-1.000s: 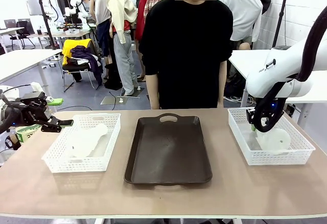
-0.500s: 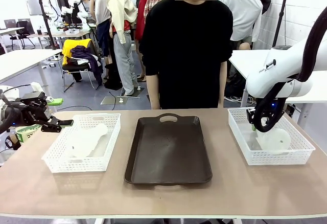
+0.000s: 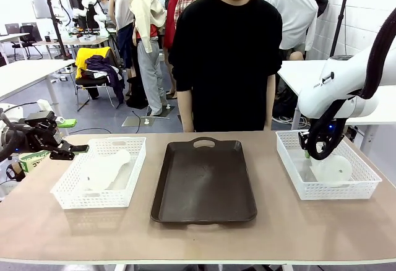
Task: Prepare the laboratory tools.
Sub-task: While moving the picked Big flask to the Handle tray indicated by the person, stop as directed by the person.
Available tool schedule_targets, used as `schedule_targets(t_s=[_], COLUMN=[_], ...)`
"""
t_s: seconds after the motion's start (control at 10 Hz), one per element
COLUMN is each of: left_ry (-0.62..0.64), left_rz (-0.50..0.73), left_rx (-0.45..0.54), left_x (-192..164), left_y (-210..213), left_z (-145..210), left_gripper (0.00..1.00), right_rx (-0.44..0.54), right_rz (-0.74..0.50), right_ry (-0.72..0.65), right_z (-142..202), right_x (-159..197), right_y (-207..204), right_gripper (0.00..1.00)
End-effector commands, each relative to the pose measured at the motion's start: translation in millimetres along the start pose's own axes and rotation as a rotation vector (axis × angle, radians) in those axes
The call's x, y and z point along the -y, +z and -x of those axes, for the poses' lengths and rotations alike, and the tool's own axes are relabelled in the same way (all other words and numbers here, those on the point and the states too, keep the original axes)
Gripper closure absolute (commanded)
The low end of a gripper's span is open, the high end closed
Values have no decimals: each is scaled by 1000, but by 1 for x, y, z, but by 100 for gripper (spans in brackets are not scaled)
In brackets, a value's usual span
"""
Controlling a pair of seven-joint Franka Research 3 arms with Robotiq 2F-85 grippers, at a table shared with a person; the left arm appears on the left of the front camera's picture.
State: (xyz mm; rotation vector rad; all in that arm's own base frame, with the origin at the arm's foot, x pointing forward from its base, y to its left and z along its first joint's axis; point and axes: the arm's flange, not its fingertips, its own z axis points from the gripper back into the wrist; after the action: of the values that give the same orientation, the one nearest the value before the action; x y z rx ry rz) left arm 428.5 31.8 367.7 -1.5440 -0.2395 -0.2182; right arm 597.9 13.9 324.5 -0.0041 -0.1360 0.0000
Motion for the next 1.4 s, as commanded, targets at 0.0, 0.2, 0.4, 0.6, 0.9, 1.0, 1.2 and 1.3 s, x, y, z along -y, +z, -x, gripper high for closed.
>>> schedule_targets(t_s=[0.0, 0.2, 0.4, 0.6, 0.9, 1.0, 1.2, 1.3], left_ry=[-12, -12, -12, -12, -12, -12, -12, -12], left_rz=[16, 16, 16, 16, 16, 16, 16, 16], left_rx=[12, 12, 12, 12, 12, 12, 12, 12], left_x=[3, 3, 3, 3, 3, 3, 3, 3], left_y=[1, 1, 1, 1, 1, 1, 1, 1], left_z=[-1, -1, -1, -1, -1, -1, -1, -1], left_gripper=[0, 0, 0, 0, 0, 0, 0, 0], right_rx=[-1, -1, 0, -27, -22, -16, 16, 40], right_rz=[-6, -6, 0, 21, -18, -28, -31, -19], right_ry=[7, 7, 0, -5, -60, -63, -77, -87], right_z=[0, 0, 0, -1, -2, 0, 8, 11], right_x=[0, 0, 0, -9, -3, -1, 4, 6], right_y=[0, 0, 0, 24, 64, 75, 103, 113], right_gripper=[100, 100, 100, 100, 100, 100, 100, 100])
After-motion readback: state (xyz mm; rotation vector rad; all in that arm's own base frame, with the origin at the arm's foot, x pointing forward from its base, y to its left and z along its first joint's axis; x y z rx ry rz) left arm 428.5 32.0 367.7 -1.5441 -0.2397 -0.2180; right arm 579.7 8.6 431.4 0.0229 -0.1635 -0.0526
